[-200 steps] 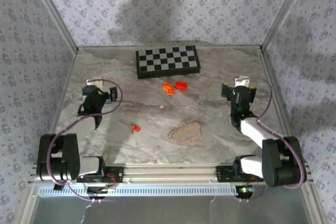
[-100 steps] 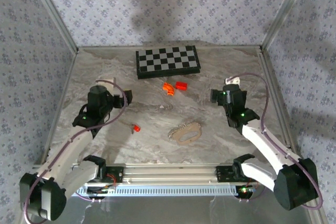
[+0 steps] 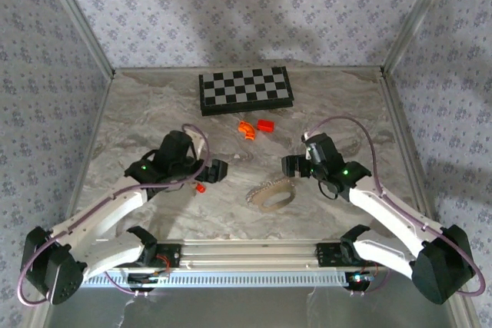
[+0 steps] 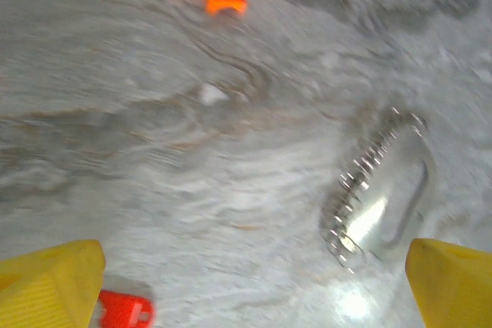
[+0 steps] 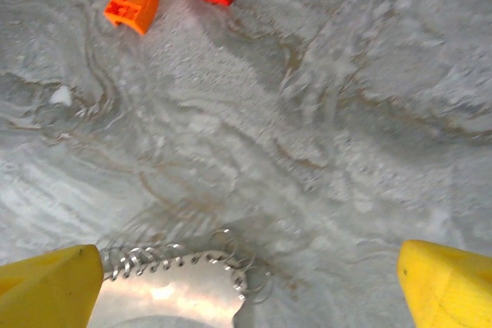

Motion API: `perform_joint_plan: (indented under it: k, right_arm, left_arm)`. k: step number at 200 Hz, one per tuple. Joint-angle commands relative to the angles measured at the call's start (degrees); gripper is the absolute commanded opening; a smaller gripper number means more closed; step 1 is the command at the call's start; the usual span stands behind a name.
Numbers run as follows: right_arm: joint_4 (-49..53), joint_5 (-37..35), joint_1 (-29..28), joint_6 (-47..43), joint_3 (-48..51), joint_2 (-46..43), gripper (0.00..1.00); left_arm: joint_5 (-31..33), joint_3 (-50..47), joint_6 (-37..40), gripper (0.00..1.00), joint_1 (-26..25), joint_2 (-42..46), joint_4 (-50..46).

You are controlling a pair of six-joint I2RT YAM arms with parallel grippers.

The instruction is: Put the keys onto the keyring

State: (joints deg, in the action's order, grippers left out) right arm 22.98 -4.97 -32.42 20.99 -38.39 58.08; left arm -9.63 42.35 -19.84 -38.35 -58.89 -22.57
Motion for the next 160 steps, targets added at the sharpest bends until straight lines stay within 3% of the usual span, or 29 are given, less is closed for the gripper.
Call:
perform_joint_plan:
  k: [1, 32, 62, 102, 137, 160]
  right_arm:
    - [4.3, 5.3, -1.0, 3.7, 1.5, -2.8, 1.0]
    - [5.4, 8.4, -1.8, 7.0, 4.5, -8.5, 1.0]
    - [5.0, 11.5, -1.3, 9.8, 7.3, -12.5, 1.0]
    - [4.9, 10.1, 2.1, 10.8, 10.8, -14.6, 1.0]
    - [6.6, 10.9, 7.1, 10.5, 12.9, -18.7, 1.0]
    - [7.6, 10.8, 10.1, 11.0, 14.4, -22.9, 0.99]
  left_arm:
    - [-3.1, 0.6, 0.9, 0.99, -4.9, -0.8, -0.3]
    - [-2.6, -1.3, 4.7, 0.88, -12.1, -1.7, 2.4]
    - [3.0, 0.8, 7.3, 0.8, -19.7, -5.4, 2.0]
    - [8.3, 6.9, 8.4, 0.66, -25.1, -15.0, -2.6]
    - [12.4, 16.4, 8.2, 0.54, -28.9, -25.6, -12.3]
    - [14.5, 21.3, 7.5, 0.51, -30.9, -30.8, -16.0]
